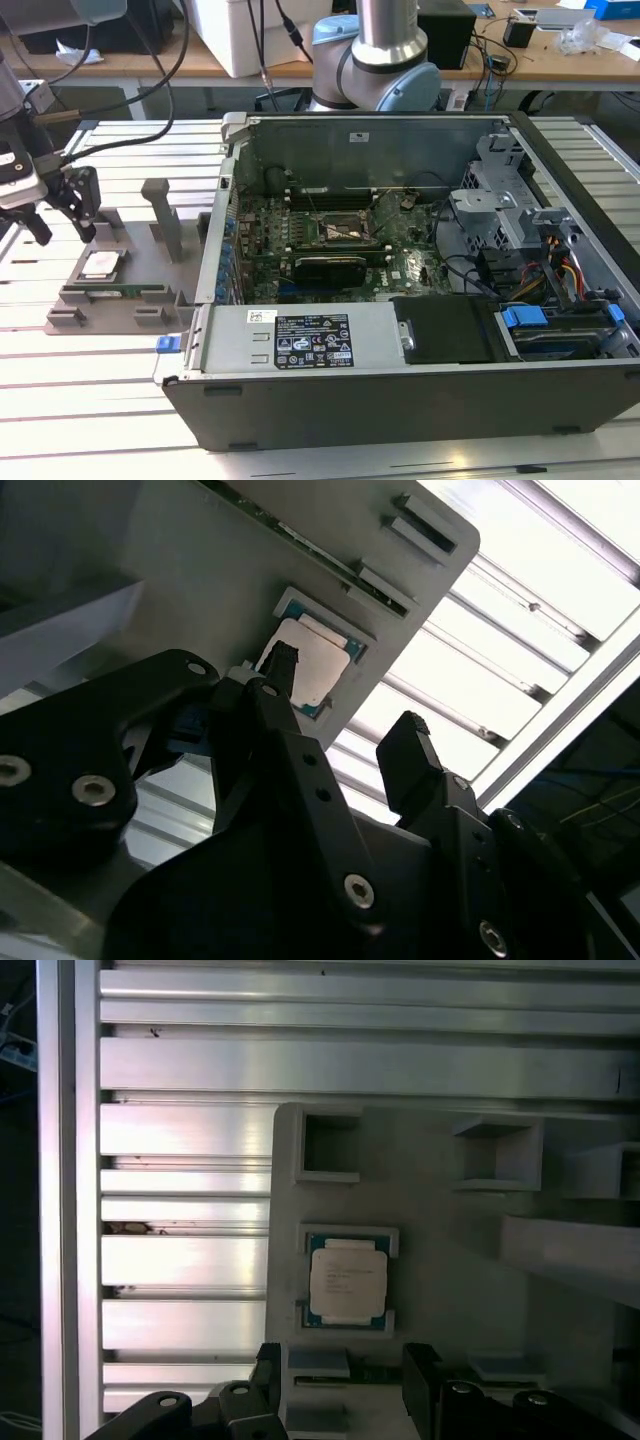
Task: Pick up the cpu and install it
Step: 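Pick up the cpu and move it towards the insertion slot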
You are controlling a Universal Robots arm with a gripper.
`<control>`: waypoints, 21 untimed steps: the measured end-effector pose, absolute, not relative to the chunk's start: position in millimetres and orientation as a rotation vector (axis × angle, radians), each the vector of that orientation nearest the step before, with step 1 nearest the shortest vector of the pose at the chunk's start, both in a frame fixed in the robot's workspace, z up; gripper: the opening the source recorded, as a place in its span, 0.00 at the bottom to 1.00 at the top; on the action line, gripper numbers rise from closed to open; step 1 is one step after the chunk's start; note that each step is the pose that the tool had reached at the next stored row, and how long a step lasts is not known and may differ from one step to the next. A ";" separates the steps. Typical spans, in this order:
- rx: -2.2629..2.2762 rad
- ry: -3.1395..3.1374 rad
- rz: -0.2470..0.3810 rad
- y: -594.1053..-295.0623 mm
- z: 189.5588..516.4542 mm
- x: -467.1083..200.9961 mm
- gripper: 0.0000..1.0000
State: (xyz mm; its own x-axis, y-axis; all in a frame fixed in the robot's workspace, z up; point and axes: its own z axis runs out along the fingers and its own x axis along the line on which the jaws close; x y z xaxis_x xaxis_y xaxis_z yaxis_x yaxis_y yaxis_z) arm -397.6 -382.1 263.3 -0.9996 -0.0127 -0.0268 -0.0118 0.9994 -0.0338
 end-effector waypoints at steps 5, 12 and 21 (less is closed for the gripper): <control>-0.019 3.114 -0.052 -381.8 257.1 -397.6 0.60; -0.019 3.114 -0.052 -381.3 246.9 -397.6 0.60; -0.019 3.114 -0.052 -378.7 231.7 -397.6 0.60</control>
